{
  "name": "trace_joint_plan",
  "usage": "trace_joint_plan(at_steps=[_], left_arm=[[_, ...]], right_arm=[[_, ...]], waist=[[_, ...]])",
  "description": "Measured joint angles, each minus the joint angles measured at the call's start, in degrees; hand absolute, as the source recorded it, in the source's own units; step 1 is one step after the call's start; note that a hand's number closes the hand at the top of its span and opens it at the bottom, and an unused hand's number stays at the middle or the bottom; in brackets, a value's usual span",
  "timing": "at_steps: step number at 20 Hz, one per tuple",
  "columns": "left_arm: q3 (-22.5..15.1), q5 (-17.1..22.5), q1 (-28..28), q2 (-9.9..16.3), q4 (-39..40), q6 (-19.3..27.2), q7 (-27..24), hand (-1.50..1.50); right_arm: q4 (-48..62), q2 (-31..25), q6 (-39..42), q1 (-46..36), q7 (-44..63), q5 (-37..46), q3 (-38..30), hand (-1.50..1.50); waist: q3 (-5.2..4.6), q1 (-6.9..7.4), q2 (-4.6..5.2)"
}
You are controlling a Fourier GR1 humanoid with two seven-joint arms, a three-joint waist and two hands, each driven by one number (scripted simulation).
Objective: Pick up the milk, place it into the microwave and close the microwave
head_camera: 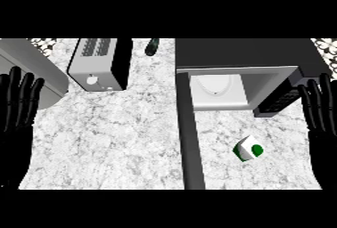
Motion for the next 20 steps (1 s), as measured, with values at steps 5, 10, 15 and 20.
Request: trace_joint_plan(at_steps=[5,10,15,20], left_arm=[[-3.46,-2.09,1.09,-1.59,-1.26,0.05,0.31,-1.50],[-10.51,-0.14,6.25,-5.38,-1.83,2.90,2.61,-1.50],[-19.83,-2.41,10.35,-6.93,0.22,8.99,0.01,-1.50],[-27.92,-5.09,14.30,-7.40,2.70,14.39,-4.72,-1.50]], right_arm=[[-3.06,-0.05,3.29,6.06,-3.84,-1.72,1.00,-1.50],[-4.72,-1.55,9.25,14.32,-4.82,-6.22,2.60,-1.50],[-4.16,-2.29,14.48,22.84,-10.11,-8.53,2.47,-1.50],[-1.10,-2.28,18.40,29.65,-17.63,-7.24,1.39,-1.50]], waist=[[-1.20,0.24,0.16],[-1.55,0.04,0.10],[-1.65,0.08,0.14],[-1.68,0.19,0.14]])
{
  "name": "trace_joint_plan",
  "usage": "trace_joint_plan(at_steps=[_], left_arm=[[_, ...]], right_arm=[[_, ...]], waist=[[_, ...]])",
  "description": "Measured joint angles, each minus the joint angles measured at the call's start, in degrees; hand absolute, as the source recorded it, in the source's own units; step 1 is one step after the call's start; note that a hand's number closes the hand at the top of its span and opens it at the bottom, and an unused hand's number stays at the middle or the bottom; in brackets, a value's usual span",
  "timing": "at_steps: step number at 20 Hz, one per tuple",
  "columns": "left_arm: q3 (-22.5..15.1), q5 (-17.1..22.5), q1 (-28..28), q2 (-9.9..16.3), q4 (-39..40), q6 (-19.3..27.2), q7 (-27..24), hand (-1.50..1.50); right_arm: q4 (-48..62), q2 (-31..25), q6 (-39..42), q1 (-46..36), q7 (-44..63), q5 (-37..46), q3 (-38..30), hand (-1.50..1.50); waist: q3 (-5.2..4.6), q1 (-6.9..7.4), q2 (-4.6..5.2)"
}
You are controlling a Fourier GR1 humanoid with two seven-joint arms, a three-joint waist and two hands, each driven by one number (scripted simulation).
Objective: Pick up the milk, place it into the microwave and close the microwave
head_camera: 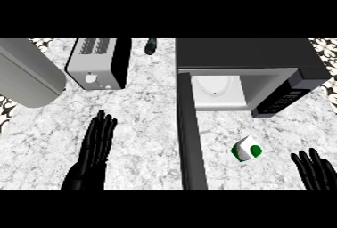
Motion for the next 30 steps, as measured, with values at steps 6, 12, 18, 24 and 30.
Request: trace_joint_plan(at_steps=[6,12,18,24,30], left_arm=[[-7.29,-1.39,1.76,-0.10,4.43,5.89,-5.74,-1.50],[-13.15,-3.46,4.02,-0.05,5.12,11.14,-7.63,-1.50],[-15.47,-2.18,4.42,0.91,6.28,13.47,-10.21,-1.50],[-15.68,1.88,7.23,4.02,7.16,12.33,-14.43,-1.50],[-14.35,5.71,9.37,7.71,4.42,10.57,-15.68,-1.50]], right_arm=[[5.55,0.09,2.16,2.50,-6.40,2.58,-1.93,-1.50],[13.70,2.24,0.81,0.97,-13.37,7.57,-2.40,-1.50],[23.96,3.34,-1.32,-5.27,-17.40,9.64,-4.53,-1.50],[32.56,3.91,-3.76,-10.98,-19.66,11.85,-5.84,-1.50],[44.23,2.99,-6.57,-17.88,-25.08,14.01,-8.52,-1.50]], waist=[[-0.02,0.17,0.06],[-0.03,0.38,0.09],[-0.04,0.53,0.13],[-0.03,0.63,0.14],[-0.03,0.72,0.16]])
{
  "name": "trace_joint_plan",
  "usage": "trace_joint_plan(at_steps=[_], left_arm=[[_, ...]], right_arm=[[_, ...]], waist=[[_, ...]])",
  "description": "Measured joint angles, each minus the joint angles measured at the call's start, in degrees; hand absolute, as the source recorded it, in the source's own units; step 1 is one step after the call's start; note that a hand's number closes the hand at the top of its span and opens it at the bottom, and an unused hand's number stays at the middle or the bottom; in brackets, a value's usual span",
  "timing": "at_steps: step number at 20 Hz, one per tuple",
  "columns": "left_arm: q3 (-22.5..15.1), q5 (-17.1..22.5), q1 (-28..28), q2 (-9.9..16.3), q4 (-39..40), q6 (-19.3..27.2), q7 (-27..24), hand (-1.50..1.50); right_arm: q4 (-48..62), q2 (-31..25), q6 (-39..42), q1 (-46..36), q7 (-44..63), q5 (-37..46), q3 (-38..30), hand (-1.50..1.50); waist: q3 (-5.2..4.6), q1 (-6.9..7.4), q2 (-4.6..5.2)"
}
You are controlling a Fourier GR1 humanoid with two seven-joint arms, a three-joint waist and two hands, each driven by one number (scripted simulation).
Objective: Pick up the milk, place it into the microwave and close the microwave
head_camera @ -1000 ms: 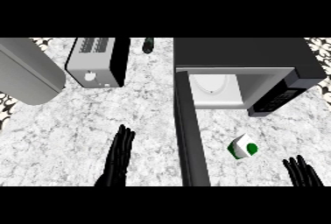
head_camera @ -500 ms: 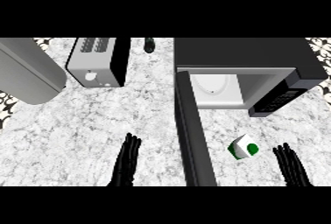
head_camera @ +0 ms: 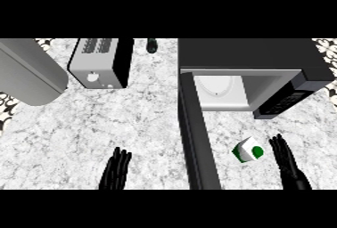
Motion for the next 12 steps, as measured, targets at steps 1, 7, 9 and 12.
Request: trace_joint_plan(at_steps=[1,7,9,12], left_arm=[[0.05,0.48,0.18,0.30,0.11,-0.21,-0.24,-1.50],[0.91,3.24,1.85,2.81,-0.62,-1.37,-2.21,-1.50],[2.70,4.67,1.24,3.65,-1.11,-2.10,-1.67,-1.50],[4.39,6.70,3.65,6.43,-3.26,-3.45,-2.96,-1.50]], right_arm=[[1.94,-0.16,-0.82,-1.49,-0.54,0.36,-0.56,-1.50],[15.43,-0.90,-5.59,-10.76,-4.88,2.60,-3.05,-1.50],[19.48,-1.07,-7.07,-13.32,-6.80,2.99,-3.77,-1.50],[26.78,-2.36,-8.01,-17.37,-10.02,3.04,-5.40,1.50]], waist=[[0.01,0.01,0.01],[0.02,0.17,0.04],[0.02,0.16,0.05],[0.02,0.31,0.06]])
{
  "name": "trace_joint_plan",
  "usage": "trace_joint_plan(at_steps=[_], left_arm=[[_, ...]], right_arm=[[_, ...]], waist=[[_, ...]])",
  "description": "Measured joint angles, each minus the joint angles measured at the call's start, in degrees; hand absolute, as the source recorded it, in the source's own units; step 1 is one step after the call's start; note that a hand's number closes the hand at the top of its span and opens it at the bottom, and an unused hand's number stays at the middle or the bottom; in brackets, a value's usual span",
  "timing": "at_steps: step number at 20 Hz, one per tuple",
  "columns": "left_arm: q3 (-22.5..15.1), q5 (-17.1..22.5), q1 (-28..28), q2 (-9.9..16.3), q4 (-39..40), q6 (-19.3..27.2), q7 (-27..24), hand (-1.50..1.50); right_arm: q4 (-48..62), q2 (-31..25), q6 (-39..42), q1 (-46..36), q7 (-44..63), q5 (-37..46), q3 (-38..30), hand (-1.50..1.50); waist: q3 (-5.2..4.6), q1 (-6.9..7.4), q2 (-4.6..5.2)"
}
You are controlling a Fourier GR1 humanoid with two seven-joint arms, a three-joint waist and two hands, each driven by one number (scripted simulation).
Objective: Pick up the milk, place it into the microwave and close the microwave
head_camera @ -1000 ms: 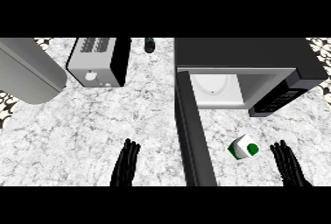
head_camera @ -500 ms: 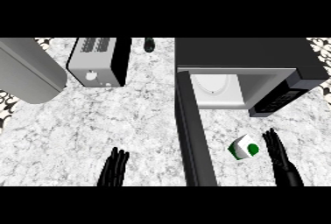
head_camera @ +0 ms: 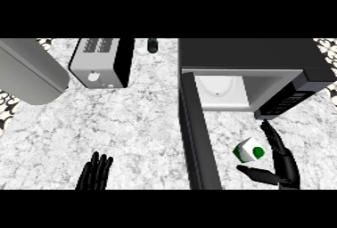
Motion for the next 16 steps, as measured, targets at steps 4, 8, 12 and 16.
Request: trace_joint_plan(at_steps=[4,8,12,16], left_arm=[[1.05,1.48,1.68,1.69,0.41,-1.44,-2.08,-1.50],[1.97,2.64,2.18,2.56,-0.10,-2.47,-2.81,-1.50],[2.98,3.77,3.66,4.08,-0.36,-3.77,-4.31,-1.50],[4.44,5.23,4.20,5.09,-0.78,-5.10,-5.29,-1.50]], right_arm=[[7.41,-0.32,-1.43,-3.65,-3.62,-0.50,-1.59,1.50],[13.60,-0.70,-4.50,-7.10,-6.48,0.00,-3.01,1.50],[20.41,-2.54,-6.47,-10.98,-7.56,1.31,-4.02,1.50],[24.84,-3.69,-9.48,-13.92,-8.14,4.15,-3.34,1.50]], waist=[[0.00,0.02,-0.01],[-0.21,0.11,-0.19],[-0.33,0.43,-0.27],[-0.37,0.76,-0.24]])
